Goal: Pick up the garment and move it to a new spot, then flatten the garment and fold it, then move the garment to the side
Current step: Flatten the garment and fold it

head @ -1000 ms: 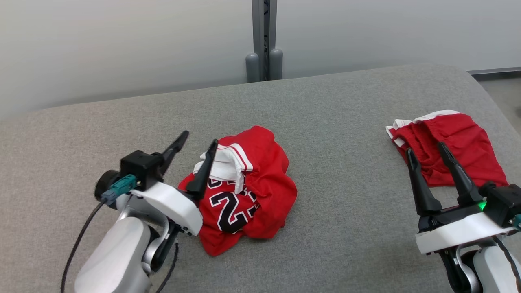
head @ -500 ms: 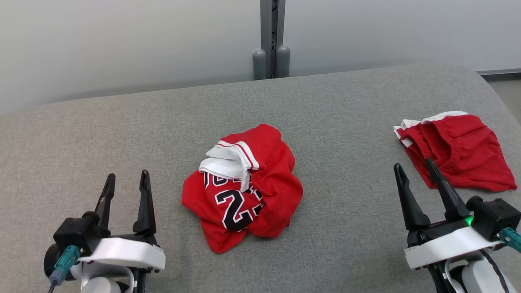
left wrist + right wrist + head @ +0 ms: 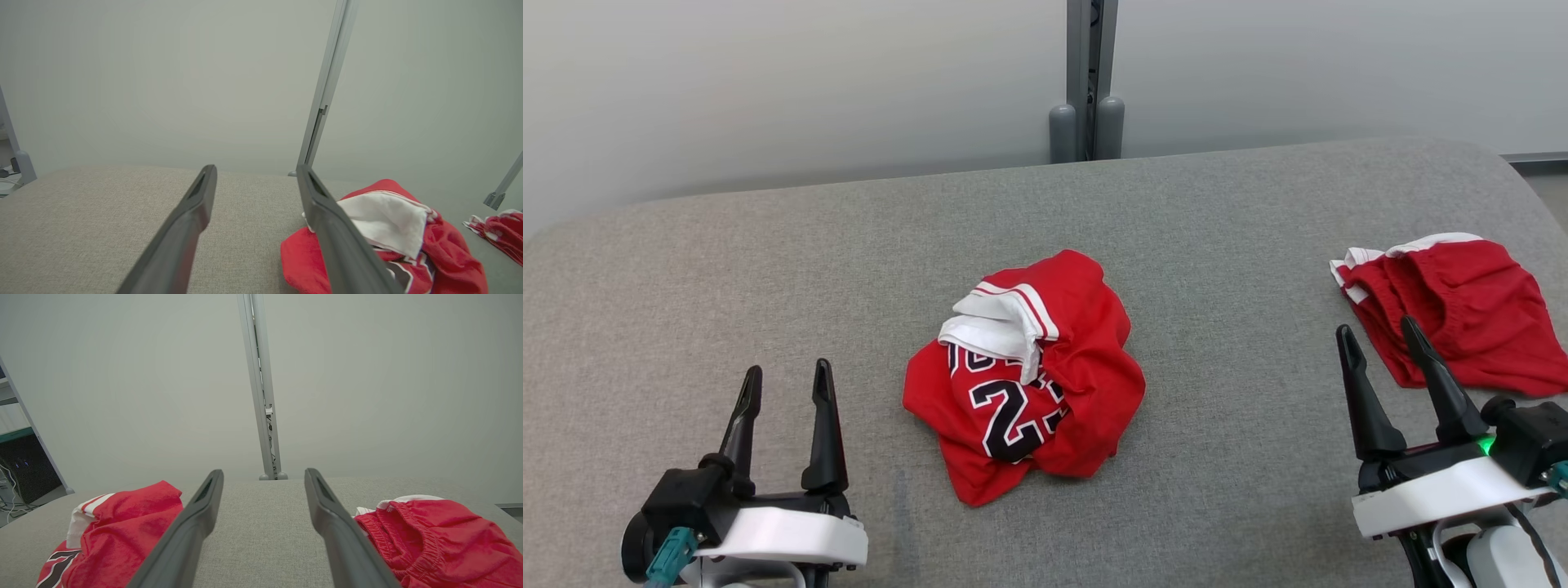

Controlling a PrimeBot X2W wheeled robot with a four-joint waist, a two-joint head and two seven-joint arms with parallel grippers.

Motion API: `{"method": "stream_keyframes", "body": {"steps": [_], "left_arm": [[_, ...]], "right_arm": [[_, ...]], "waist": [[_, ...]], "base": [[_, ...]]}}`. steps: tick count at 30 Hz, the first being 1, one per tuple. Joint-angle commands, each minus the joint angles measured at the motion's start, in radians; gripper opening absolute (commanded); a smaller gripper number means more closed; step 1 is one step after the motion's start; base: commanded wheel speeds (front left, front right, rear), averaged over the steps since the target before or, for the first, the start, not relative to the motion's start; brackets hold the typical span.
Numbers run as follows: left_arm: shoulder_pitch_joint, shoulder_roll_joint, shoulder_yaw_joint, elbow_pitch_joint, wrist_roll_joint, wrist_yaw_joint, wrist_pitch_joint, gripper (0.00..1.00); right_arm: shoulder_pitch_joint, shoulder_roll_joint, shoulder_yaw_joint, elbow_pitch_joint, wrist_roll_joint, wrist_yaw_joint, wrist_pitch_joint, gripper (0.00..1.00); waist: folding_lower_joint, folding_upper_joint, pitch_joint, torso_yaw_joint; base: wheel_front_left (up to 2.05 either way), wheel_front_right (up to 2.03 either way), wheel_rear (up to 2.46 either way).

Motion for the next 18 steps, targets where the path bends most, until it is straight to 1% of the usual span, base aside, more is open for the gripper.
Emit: {"method": "stream_keyframes", "body": {"steps": [1, 6, 11, 14, 18], "left_arm": [[0.004, 0.001, 0.009, 0.003, 0.012, -0.009, -0.004, 1.0], [0.002, -0.019, 0.031, 0.018, 0.03, -0.036, -0.004, 1.0], [-0.005, -0.027, 0.041, 0.029, 0.039, -0.051, -0.004, 1.0], [-0.012, -0.032, 0.041, 0.035, 0.038, -0.059, -0.004, 1.0], [-0.016, -0.035, 0.023, 0.048, 0.028, -0.067, -0.003, 1.0]], "right_arm": [[0.011, -0.006, -0.004, -0.003, -0.006, 0.0, -0.004, 1.0], [0.013, -0.007, -0.008, -0.005, -0.012, 0.0, -0.004, 1.0], [0.001, -0.012, 0.013, -0.005, -0.017, 0.0, -0.004, 1.0], [-0.013, -0.017, 0.043, 0.0, -0.005, 0.0, -0.004, 1.0], [-0.073, -0.054, 0.119, 0.015, 0.01, 0.0, -0.004, 1.0]], "waist": [[0.0, -0.0001, -0.001, 0.001], [0.0, -0.0001, -0.004, 0.003], [0.0, -0.0001, -0.01, 0.012], [0.0, -0.0001, -0.019, 0.03], [0.0, -0.0001, -0.03, 0.076]], "base": [[0.0, 0.0, 0.0], [0.0, 0.0, 0.0], [0.0, 0.0, 0.0], [0.0, 0.0, 0.0], [0.0, 0.0, 0.0]]}}
